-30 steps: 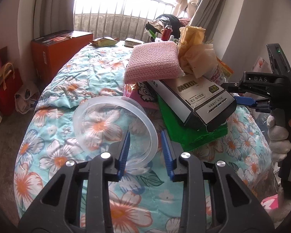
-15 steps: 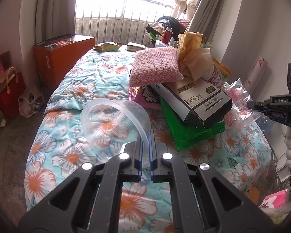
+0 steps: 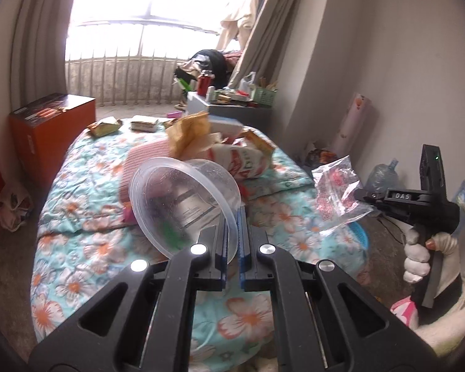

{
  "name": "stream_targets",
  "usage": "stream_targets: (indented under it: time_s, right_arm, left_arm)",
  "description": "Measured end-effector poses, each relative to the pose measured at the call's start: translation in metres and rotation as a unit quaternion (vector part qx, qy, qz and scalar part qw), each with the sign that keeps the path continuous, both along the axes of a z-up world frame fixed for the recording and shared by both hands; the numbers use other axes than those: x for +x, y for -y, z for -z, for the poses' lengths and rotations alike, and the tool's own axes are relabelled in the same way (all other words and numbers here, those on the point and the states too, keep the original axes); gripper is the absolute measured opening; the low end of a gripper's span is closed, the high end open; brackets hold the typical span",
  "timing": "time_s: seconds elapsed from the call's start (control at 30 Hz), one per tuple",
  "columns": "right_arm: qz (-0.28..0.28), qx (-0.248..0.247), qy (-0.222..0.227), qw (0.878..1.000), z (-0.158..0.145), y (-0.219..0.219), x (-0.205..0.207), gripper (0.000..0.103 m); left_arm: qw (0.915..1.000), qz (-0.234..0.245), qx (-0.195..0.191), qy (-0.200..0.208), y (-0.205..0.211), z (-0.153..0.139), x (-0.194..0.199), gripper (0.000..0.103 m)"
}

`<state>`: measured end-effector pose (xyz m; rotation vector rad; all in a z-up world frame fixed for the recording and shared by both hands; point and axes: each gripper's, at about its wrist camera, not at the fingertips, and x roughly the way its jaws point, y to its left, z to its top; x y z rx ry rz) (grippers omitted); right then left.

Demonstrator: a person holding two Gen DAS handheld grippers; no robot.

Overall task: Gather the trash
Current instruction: 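Carry both items over the blue wastebasket and open both tools to drop them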

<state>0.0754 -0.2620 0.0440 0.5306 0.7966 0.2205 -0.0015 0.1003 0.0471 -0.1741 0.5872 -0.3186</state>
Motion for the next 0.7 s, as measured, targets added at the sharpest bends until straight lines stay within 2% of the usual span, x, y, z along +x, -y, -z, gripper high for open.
stream_targets:
  time_s: [0.1,0.17,0.23,0.33,0.47,0.5,0.57,0.7]
  right_arm:
    - [0.047,-0.006,0.029,0.998,-0.013,0.041,-0.017,0.004]
    - [0.086,-0.011,0.044,0.995,-0.020,0.071,-0.029,0.004]
    - [0.125,-0.008,0.051,0.991,-0.020,0.102,-0.038,0.004]
    - [0.188,-0.007,0.053,0.981,-0.016,0.148,-0.045,0.004]
    - [0.265,-0.012,0.031,0.964,0.008,0.198,-0.040,0.004]
    - [0.280,-0.008,0.021,0.960,0.018,0.211,-0.038,0.004]
    - [0.307,0.007,-0.002,0.952,0.041,0.235,-0.030,0.004]
    - [0.346,0.038,-0.042,0.937,0.090,0.284,-0.013,0.004]
  left_arm:
    - [0.9976,0.067,-0.008,0.017,0.044,-0.025,0.020,0.004]
    - [0.9926,0.119,-0.012,0.019,0.080,-0.039,0.037,0.004]
    - [0.9854,0.169,-0.020,0.002,0.120,-0.048,0.061,0.004]
    - [0.9676,0.245,-0.040,-0.048,0.191,-0.051,0.107,0.004]
    - [0.9467,0.302,-0.011,-0.112,0.297,-0.028,0.170,0.004]
    - [0.9413,0.312,0.001,-0.129,0.323,-0.017,0.185,0.004]
    - [0.9361,0.318,0.036,-0.146,0.369,0.006,0.208,0.004]
    - [0.9144,0.347,0.073,-0.196,0.449,0.058,0.244,0.004]
